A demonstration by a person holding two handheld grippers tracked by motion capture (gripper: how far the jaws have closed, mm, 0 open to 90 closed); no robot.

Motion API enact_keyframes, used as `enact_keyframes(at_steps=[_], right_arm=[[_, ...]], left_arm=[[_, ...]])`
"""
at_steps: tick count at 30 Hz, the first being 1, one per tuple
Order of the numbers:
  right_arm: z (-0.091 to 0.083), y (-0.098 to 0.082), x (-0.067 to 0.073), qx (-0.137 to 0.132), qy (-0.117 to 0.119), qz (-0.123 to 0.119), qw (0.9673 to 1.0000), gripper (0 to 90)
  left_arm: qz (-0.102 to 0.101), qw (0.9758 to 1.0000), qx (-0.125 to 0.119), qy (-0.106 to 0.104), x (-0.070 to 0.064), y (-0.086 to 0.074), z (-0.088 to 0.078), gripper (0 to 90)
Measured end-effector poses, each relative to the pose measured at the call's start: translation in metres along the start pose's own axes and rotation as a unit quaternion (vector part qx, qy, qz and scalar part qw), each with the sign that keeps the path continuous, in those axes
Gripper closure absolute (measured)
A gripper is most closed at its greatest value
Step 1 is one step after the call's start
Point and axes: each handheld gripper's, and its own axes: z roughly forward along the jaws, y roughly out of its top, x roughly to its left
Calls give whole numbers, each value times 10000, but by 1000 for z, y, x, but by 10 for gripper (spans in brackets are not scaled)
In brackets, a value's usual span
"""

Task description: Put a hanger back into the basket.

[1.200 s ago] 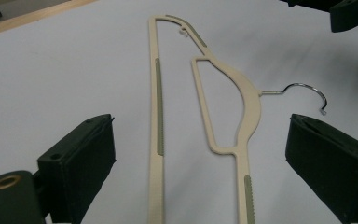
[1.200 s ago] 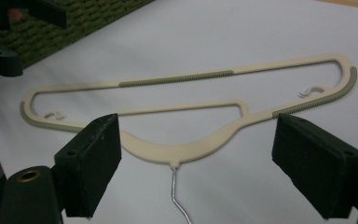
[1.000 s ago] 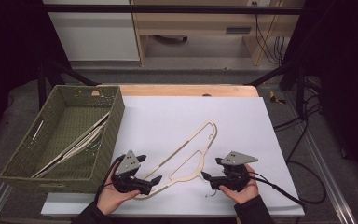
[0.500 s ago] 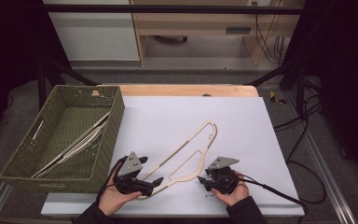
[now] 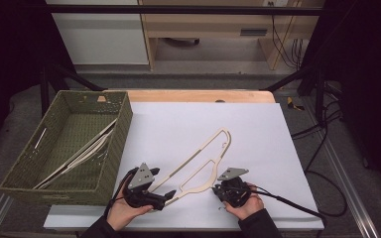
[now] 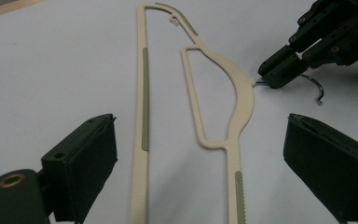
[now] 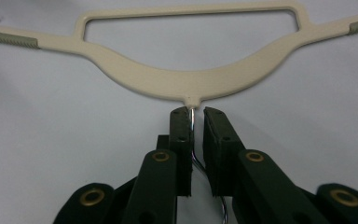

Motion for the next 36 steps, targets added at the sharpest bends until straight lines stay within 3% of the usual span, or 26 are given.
enact_keyframes(at_steps=[5, 7, 12, 16, 18, 23, 25, 27, 31, 32, 33, 36], right_arm=[[0, 1, 0, 41, 46, 250, 9997, 890], [0, 1, -2, 42, 68, 199, 9998, 892], [-1, 3, -3, 102, 110, 438, 9989, 894], [-2, 4, -5, 65, 159, 349, 9992, 895], [-6, 6, -4, 24, 172, 454, 9988, 895], [-15, 11, -5, -76, 169, 353, 9992, 896], [-17, 13, -5, -90, 147, 190, 9997, 896], [-19, 15, -4, -78, 154, 257, 9995, 896], [-24, 18, -4, -118, 135, 95, 9998, 896], [-25, 19, -4, -123, 178, 102, 9997, 896], [-26, 20, -4, -133, 164, 142, 9997, 896], [-28, 22, -5, -108, 172, 89, 9998, 896]], left_arm=[[4, 10000, 5, -72, -4, 3, 5, 105], [7, 9999, 10, -125, -7, 5, 8, 106], [132, 9996, 144, -220, -15, 12, 23, 116], [201, 9990, 220, -329, -20, 23, 36, 126], [249, 9986, 264, -392, -22, 27, 43, 139], [357, 9966, 522, -533, -30, 33, 63, 162], [425, 9953, 641, -589, -32, 35, 72, 185], [440, 9949, 682, -603, -32, 35, 75, 212], [731, 9885, 1162, -632, -33, 37, 93, 288], [703, 9887, 1156, -652, -33, 36, 96, 321], [787, 9867, 1255, -668, -32, 36, 98, 351], [935, 9839, 1371, -666, -33, 36, 102, 426]])
